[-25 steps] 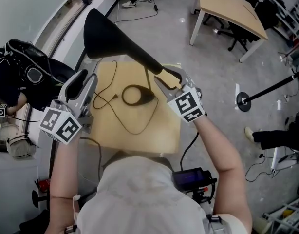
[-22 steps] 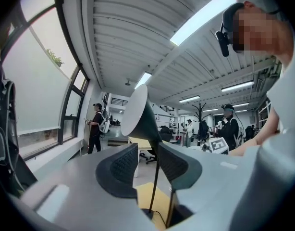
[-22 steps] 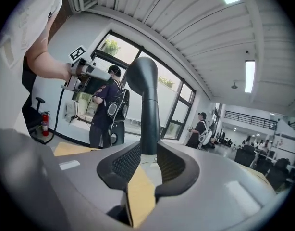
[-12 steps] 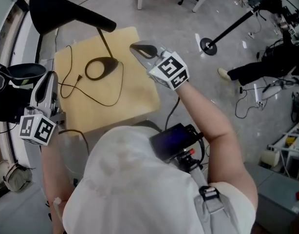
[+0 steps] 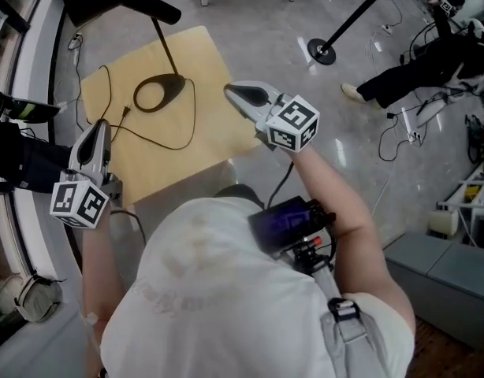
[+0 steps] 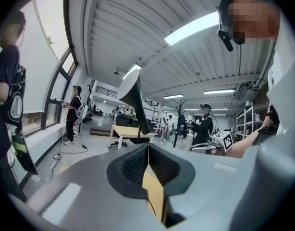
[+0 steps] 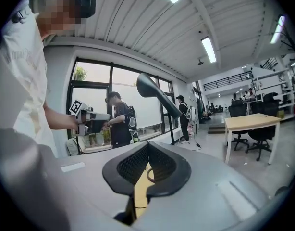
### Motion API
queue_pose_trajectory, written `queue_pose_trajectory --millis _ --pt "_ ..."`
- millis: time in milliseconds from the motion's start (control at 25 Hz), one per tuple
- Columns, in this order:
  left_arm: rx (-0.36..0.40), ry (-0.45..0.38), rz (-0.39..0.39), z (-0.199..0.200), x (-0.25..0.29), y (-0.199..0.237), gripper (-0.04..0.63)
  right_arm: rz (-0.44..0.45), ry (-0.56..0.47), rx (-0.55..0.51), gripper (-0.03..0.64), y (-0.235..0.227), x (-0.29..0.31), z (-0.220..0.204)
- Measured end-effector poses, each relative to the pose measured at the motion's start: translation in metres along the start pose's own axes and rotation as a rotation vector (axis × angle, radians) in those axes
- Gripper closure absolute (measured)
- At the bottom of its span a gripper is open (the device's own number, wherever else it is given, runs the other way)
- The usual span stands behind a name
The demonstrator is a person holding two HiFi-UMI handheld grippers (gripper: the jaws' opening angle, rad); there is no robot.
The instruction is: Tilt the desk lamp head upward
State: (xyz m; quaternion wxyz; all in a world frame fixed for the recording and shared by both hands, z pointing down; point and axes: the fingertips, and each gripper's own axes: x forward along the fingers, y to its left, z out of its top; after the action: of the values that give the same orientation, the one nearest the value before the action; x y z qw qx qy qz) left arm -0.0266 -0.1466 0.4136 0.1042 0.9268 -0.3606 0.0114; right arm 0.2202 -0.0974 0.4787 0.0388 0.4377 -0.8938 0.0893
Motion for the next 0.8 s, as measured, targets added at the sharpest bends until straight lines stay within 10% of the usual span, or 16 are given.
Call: queue_pose_trajectory --millis 800 --pt "-0.027 0.113 -0.084 -0.126 -0.087 -0.072 0.591 0.117 -0.046 0.116 0.603 0.156 -0.032 -0.054"
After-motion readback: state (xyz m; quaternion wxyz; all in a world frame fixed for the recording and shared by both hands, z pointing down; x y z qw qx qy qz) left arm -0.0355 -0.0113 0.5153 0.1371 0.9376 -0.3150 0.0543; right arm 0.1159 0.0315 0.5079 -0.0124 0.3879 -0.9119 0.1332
